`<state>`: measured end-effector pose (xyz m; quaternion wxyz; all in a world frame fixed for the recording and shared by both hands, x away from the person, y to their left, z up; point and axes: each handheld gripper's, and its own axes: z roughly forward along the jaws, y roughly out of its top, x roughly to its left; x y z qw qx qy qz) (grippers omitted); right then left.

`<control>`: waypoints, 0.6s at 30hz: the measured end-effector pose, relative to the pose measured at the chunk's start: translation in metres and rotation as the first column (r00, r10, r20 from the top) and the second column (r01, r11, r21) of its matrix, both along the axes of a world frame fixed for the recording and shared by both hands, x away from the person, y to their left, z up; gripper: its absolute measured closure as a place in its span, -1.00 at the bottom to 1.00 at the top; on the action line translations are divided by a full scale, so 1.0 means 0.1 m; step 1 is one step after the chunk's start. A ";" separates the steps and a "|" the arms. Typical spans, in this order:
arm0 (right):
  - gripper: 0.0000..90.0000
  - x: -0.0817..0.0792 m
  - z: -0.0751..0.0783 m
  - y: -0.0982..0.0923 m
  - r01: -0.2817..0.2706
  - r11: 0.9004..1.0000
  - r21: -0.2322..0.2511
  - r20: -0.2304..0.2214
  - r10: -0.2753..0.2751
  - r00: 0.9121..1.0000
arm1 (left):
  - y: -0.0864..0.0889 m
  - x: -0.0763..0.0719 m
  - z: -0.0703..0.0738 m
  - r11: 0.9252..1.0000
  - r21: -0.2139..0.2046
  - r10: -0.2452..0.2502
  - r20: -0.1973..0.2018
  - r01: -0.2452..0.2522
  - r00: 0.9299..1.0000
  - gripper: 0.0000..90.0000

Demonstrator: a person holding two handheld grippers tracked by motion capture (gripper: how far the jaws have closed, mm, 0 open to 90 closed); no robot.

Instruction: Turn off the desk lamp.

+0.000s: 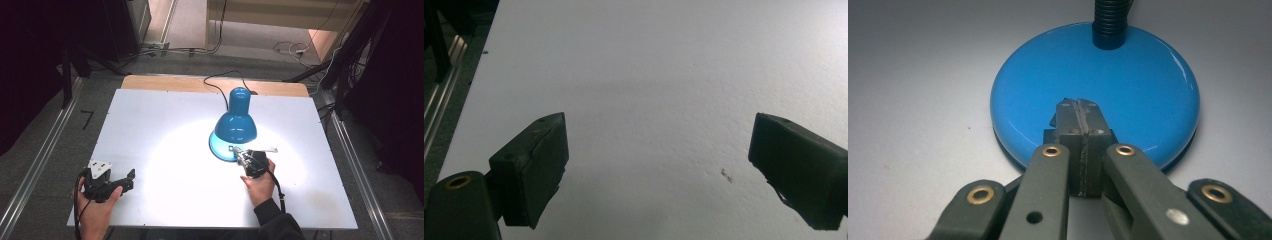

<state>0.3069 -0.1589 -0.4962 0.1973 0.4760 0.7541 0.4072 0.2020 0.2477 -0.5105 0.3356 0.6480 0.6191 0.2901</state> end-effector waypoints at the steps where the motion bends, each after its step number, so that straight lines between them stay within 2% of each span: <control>1: 0.97 0.01 -0.01 0.01 -0.001 1.000 0.001 -0.002 0.001 1.000 | 0.00 0.00 0.00 1.000 0.000 0.000 0.000 0.000 1.000 -0.77; 18: 0.96 0.08 -0.03 0.08 0.005 1.000 0.006 0.007 -0.005 1.000 | -0.01 0.00 0.00 1.000 0.001 -0.003 -0.002 0.003 1.000 -0.77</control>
